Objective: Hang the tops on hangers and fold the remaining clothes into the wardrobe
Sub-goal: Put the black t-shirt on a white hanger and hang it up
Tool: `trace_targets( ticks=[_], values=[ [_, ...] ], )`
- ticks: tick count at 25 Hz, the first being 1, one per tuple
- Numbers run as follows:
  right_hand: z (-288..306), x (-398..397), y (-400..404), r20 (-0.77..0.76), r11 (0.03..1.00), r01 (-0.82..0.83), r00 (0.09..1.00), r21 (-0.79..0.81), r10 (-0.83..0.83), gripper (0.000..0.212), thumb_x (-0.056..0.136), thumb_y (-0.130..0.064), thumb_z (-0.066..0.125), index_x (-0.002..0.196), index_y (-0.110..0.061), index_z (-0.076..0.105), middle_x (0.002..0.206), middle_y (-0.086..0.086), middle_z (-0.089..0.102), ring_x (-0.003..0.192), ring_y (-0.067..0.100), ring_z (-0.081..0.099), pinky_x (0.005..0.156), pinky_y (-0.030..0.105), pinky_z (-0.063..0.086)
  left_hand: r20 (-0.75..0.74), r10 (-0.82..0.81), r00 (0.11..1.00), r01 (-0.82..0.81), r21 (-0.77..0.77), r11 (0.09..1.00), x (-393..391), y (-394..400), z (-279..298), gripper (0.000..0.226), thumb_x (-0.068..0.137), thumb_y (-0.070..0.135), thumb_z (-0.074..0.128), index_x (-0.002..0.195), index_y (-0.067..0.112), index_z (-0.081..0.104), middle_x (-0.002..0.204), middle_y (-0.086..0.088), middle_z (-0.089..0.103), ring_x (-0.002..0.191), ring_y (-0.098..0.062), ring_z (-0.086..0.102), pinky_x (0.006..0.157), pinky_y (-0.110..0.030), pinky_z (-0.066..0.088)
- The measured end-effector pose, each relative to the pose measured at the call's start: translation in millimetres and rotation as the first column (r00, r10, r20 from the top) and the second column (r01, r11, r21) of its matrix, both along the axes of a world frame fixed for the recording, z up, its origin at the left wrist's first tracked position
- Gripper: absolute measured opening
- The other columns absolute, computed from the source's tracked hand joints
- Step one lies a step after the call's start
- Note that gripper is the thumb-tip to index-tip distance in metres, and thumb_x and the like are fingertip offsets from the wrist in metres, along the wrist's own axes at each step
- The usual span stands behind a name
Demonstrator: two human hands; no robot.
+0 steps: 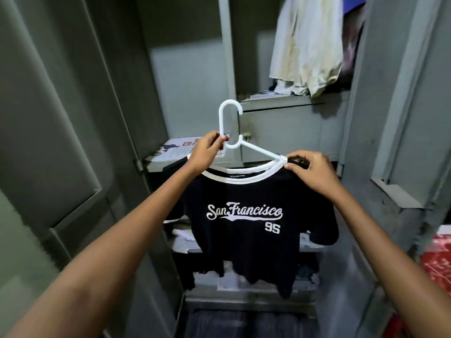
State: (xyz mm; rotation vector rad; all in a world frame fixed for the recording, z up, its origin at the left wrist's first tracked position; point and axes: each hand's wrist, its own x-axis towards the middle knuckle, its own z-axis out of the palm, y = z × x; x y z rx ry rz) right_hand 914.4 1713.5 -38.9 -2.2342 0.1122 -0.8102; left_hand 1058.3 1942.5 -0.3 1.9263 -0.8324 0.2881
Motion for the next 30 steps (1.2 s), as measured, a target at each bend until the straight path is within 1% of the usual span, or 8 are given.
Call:
trace_targets(
  ticks=[4, 6, 8, 11, 14, 20, 24, 30],
  values=[
    [20.2, -11.5, -13.1, 0.013, 0.998, 0.033, 0.999, -0.047, -0.033, 0.023, 0.076, -0.040, 0.062, 0.095, -0.030, 0.070, 0.094, -0.009, 0.073, 0.093, 0.015, 0.067, 0.088, 0.046, 0.051, 0.012, -0.121, 0.993, 0.121, -0.054, 0.991, 18.8, -34.5, 14.6, 0.019, 0.098, 0.016, 0.046, 0.098, 0.006, 0.062, 0.070, 0.007, 0.054, 0.059, 0.008, 0.049, 0.064, -0.013, 0.037],
    [29.4, -9.1, -26.9, 0.061, 0.994, 0.087, 0.995, -0.071, -0.083, 0.028, 0.075, -0.039, 0.060, 0.101, -0.034, 0.067, 0.095, -0.008, 0.073, 0.093, 0.017, 0.068, 0.087, 0.047, 0.052, 0.014, -0.176, 0.984, 0.176, -0.080, 0.981, 29.6, -52.8, 23.3, 0.020, 0.098, 0.013, 0.047, 0.102, 0.001, 0.063, 0.074, 0.006, 0.057, 0.060, 0.011, 0.052, 0.065, -0.009, 0.038],
    [53.0, -10.5, -28.7, 0.099, 0.978, 0.185, 0.979, -0.093, -0.176, 0.020, 0.079, -0.030, 0.064, 0.099, -0.029, 0.071, 0.092, -0.003, 0.074, 0.088, 0.020, 0.068, 0.083, 0.045, 0.053, 0.027, -0.215, 0.976, 0.216, -0.062, 0.974, 39.6, -68.4, 36.4, 0.023, 0.098, 0.015, 0.048, 0.109, 0.001, 0.063, 0.087, 0.001, 0.061, 0.072, 0.009, 0.054, 0.075, -0.011, 0.042],
    [100.6, -5.9, -43.7, 0.128, 0.917, 0.334, 0.941, -0.217, -0.312, 0.019, 0.084, -0.022, 0.067, 0.101, -0.022, 0.074, 0.095, 0.006, 0.073, 0.090, 0.027, 0.066, 0.080, 0.041, 0.052, 0.156, -0.252, 0.955, 0.240, 0.093, 0.966, 63.4, -90.3, 63.0, 0.033, 0.097, 0.021, 0.049, 0.127, 0.007, 0.055, 0.123, -0.007, 0.054, 0.111, -0.009, 0.050, 0.100, -0.025, 0.036],
    [147.4, 7.8, -57.6, 0.175, 0.856, 0.448, 0.893, -0.258, -0.415, 0.022, 0.084, -0.023, 0.067, 0.105, -0.018, 0.072, 0.103, 0.012, 0.070, 0.097, 0.033, 0.063, 0.082, 0.041, 0.051, 0.228, -0.160, 0.960, 0.115, 0.202, 0.973, 90.1, -107.8, 90.7, 0.049, 0.097, 0.028, 0.048, 0.140, 0.008, 0.039, 0.147, -0.010, 0.031, 0.136, -0.018, 0.031, 0.109, -0.025, 0.023],
    [225.7, 49.6, -74.1, 0.267, 0.757, 0.601, 0.797, -0.257, -0.542, 0.025, 0.083, -0.022, 0.066, 0.108, -0.019, 0.070, 0.112, 0.014, 0.066, 0.105, 0.035, 0.058, 0.080, 0.035, 0.045, 0.306, 0.007, 0.952, -0.053, 0.142, 0.988, 119.4, -136.5, 126.5, 0.055, 0.094, 0.039, 0.049, 0.142, 0.015, 0.038, 0.158, -0.008, 0.006, 0.144, -0.022, 0.014, 0.116, -0.038, 0.019],
    [277.5, 80.7, -82.7, 0.325, 0.714, 0.656, 0.749, -0.244, -0.577, 0.024, 0.082, -0.015, 0.065, 0.105, -0.014, 0.071, 0.110, 0.018, 0.065, 0.103, 0.038, 0.058, 0.082, 0.036, 0.046, 0.518, 0.137, 0.844, -0.218, 0.099, 0.971, 137.3, -149.9, 152.6, 0.059, 0.095, 0.046, 0.043, 0.145, 0.016, 0.032, 0.159, -0.003, -0.001, 0.145, -0.021, 0.005, 0.117, -0.040, 0.012],
    [349.4, 141.5, -100.0, 0.403, 0.637, 0.742, 0.658, -0.208, -0.636, 0.028, 0.081, -0.015, 0.063, 0.109, -0.010, 0.068, 0.116, 0.019, 0.062, 0.106, 0.038, 0.058, 0.086, 0.037, 0.046, 0.639, 0.188, 0.746, -0.282, 0.047, 0.958, 195.2, -157.8, 208.7, 0.063, 0.095, 0.048, 0.040, 0.148, 0.017, 0.024, 0.159, -0.003, -0.001, 0.145, -0.021, 0.003, 0.116, -0.036, 0.002]
  ],
)
